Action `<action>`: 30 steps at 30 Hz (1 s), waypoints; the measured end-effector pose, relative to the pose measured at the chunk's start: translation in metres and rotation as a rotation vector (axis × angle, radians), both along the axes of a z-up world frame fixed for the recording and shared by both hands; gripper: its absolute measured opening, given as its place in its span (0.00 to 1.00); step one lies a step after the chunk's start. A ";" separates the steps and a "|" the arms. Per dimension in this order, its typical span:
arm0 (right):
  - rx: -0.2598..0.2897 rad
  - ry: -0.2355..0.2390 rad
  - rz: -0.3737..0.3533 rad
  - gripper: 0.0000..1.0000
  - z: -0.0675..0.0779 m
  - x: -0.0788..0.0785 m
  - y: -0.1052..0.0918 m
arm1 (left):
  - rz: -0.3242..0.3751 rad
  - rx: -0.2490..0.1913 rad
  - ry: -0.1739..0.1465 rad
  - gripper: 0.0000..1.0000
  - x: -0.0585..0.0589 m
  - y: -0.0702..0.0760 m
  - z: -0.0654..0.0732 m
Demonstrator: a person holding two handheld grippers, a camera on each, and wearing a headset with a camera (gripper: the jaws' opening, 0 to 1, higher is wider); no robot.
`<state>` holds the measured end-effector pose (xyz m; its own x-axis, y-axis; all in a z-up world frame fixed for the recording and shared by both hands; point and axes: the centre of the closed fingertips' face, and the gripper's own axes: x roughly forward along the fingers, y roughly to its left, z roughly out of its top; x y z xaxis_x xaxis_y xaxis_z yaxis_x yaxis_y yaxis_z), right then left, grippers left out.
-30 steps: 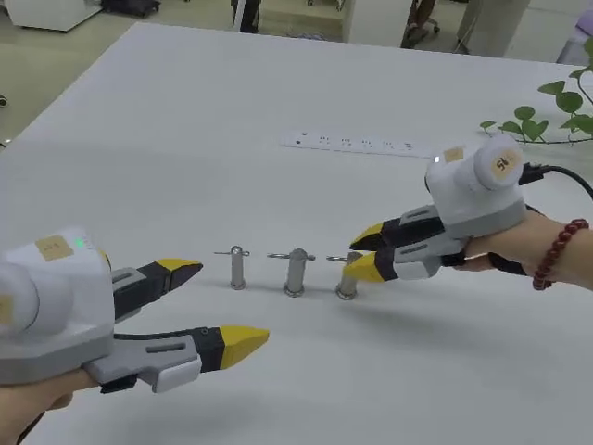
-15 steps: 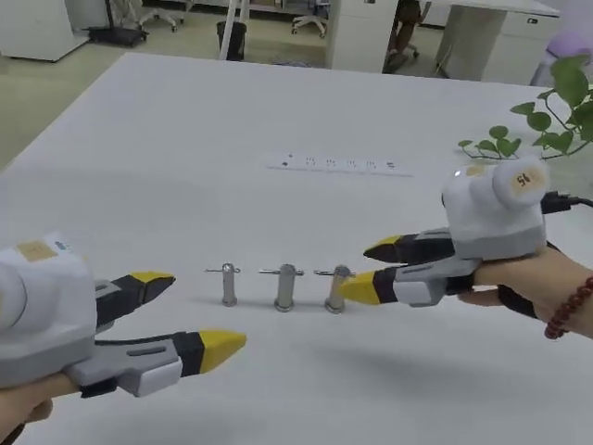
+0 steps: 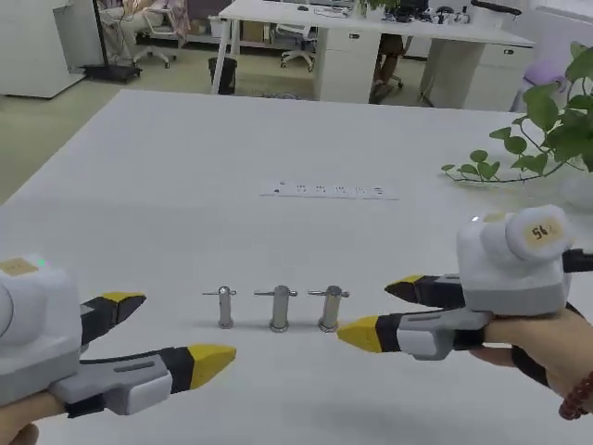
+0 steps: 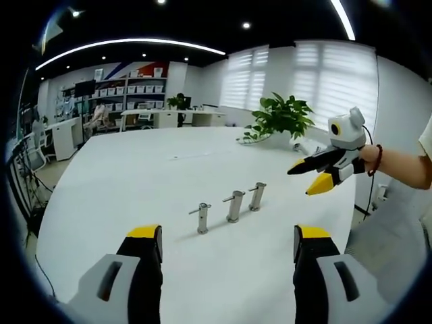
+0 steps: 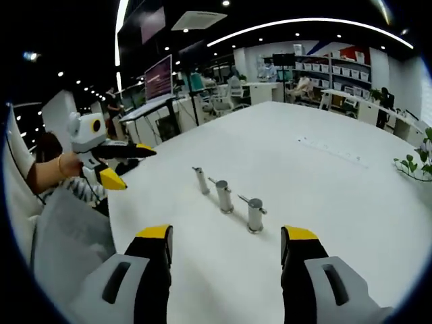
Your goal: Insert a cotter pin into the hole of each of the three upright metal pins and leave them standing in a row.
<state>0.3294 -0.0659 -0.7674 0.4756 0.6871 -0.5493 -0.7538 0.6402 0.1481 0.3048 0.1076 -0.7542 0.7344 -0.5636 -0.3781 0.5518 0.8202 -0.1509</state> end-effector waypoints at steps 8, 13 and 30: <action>-0.001 -0.013 -0.054 0.75 -0.007 -0.018 -0.007 | 0.016 0.046 0.005 0.85 -0.009 0.006 0.000; 0.038 -0.026 -0.087 0.82 -0.003 -0.029 -0.012 | 0.006 0.105 -0.007 0.86 -0.016 0.005 -0.002; 0.051 -0.054 -0.128 0.84 0.000 -0.041 -0.014 | 0.031 0.118 -0.016 0.92 -0.022 0.014 -0.001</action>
<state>0.2880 -0.0802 -0.7678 0.5890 0.6456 -0.4860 -0.6745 0.7240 0.1444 0.2831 0.1214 -0.7556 0.7573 -0.4928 -0.4286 0.5275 0.8485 -0.0436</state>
